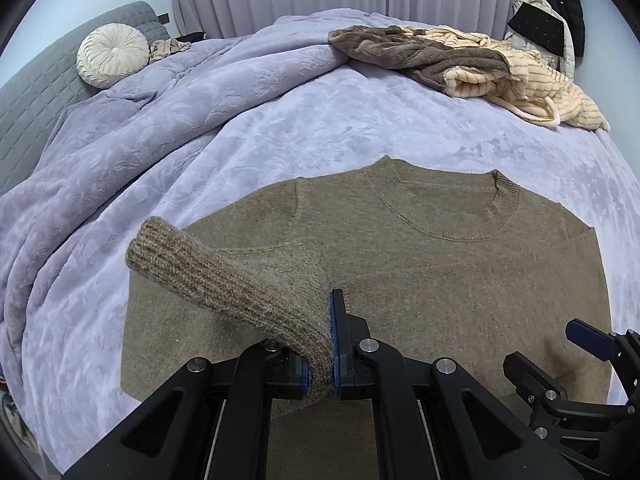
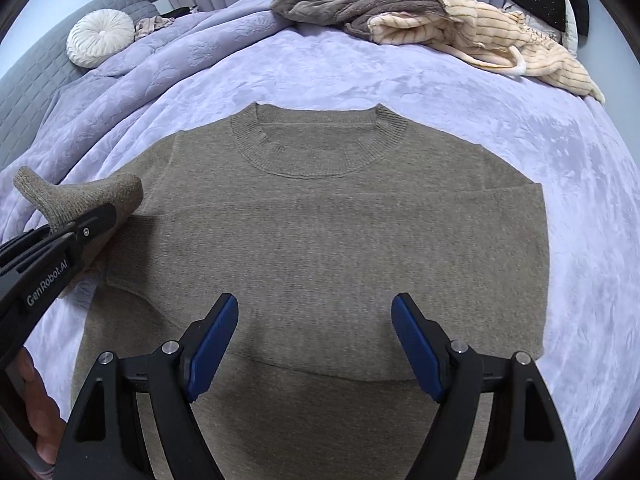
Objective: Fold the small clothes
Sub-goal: 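Carry the held cuff with the left gripper across the sweater body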
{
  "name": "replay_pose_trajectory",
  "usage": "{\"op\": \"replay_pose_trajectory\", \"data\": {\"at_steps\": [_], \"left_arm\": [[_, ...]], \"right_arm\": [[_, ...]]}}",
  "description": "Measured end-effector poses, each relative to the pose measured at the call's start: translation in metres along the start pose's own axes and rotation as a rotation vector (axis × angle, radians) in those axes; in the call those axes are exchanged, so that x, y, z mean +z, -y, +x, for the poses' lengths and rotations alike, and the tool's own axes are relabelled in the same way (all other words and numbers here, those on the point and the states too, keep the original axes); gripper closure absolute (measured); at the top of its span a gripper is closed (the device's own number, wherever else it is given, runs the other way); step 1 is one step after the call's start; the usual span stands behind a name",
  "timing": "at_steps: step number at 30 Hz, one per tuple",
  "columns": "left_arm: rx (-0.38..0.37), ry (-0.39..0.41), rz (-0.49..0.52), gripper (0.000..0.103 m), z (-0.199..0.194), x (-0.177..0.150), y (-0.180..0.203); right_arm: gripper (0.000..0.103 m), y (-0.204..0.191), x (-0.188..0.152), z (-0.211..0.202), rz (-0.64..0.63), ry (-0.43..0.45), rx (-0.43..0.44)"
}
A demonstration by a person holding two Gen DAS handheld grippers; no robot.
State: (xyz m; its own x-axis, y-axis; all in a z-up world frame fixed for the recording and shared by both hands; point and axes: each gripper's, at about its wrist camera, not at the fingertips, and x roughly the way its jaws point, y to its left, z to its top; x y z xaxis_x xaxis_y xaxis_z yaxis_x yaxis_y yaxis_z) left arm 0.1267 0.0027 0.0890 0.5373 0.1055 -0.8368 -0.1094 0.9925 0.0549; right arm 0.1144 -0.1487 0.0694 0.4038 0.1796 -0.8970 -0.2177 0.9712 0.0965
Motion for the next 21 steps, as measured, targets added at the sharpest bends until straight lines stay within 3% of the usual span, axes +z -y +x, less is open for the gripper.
{"op": "replay_pose_trajectory", "data": {"at_steps": [21], "left_arm": [[-0.054, 0.039, 0.207, 0.094, -0.029, -0.006, 0.117]], "right_arm": [[0.021, 0.090, -0.014, -0.016, 0.155, 0.039, -0.001]]}}
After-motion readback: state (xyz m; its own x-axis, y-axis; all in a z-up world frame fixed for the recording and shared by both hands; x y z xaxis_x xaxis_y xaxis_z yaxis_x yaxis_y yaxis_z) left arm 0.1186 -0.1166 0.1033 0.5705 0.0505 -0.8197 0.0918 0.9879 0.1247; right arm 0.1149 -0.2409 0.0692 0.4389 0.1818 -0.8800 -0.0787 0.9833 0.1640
